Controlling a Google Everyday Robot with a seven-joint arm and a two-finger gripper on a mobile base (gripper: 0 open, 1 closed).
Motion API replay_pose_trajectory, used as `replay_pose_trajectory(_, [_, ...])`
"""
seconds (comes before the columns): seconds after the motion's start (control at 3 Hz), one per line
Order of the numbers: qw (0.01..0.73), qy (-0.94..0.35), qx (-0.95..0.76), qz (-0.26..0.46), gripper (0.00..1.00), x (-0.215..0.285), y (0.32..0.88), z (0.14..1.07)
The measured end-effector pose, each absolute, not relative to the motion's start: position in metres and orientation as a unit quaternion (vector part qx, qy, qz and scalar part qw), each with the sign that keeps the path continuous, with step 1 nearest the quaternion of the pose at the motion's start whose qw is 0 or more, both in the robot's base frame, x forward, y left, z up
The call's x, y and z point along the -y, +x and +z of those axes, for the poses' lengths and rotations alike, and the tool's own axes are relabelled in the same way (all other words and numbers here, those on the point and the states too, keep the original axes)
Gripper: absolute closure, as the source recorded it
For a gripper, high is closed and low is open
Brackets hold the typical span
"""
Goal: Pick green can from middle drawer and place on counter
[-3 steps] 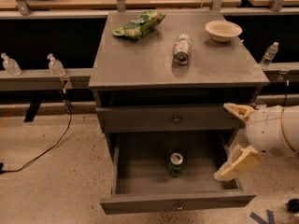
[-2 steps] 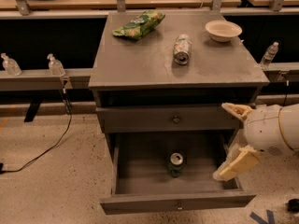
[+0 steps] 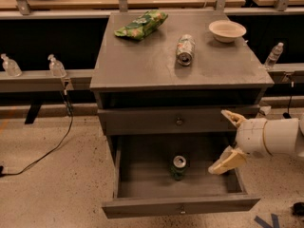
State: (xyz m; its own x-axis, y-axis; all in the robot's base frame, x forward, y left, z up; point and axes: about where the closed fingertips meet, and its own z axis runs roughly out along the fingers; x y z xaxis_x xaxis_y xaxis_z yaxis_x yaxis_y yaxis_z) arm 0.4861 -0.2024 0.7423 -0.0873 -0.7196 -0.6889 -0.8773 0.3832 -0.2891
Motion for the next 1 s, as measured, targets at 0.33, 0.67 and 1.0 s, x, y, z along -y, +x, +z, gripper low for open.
replay_pose_trajectory(0.33, [0.453, -0.51, -0.722, 0.117, 0.0, 0.222, 0.519, 0.679])
replay_pose_trajectory(0.67, [0.476, -0.489, -0.717, 0.14, 0.0, 0.229, 0.532, 0.639])
replay_pose_trajectory(1.0, [0.479, -0.466, -0.726, 0.163, 0.0, 0.23, 0.544, 0.592])
